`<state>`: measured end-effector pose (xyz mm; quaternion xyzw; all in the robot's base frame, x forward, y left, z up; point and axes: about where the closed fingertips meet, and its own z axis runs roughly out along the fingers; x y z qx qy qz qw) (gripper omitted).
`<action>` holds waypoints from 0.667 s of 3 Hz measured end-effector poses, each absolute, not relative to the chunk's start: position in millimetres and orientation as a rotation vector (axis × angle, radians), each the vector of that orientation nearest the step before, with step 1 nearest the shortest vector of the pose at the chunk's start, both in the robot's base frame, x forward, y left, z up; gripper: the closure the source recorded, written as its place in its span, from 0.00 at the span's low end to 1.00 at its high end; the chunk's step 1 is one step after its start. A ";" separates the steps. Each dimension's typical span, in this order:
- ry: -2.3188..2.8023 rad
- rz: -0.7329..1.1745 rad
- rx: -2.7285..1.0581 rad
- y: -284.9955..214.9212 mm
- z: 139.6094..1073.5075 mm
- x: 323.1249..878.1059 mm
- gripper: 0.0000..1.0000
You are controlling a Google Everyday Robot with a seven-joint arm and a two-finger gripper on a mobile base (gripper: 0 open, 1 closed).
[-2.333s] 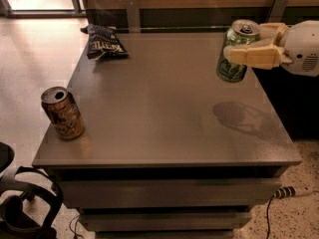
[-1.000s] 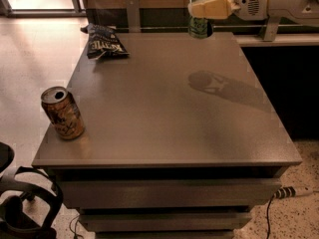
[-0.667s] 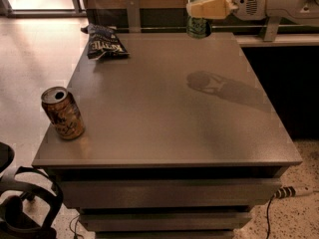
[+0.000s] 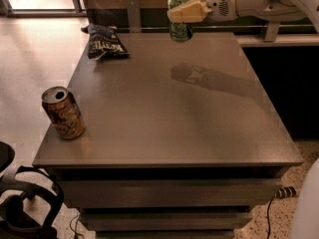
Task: Move green can near blue chip bag
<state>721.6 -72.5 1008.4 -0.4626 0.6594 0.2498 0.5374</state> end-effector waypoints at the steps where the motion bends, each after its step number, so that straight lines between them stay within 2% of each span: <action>1: 1.573 0.612 -1.141 -44.7 992.8 744.5 1.00; 2: 1.576 0.665 -1.168 -13.5 974.9 763.5 1.00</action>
Offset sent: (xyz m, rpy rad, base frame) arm 0.0701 0.0869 -0.0506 -0.0057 0.0779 0.1174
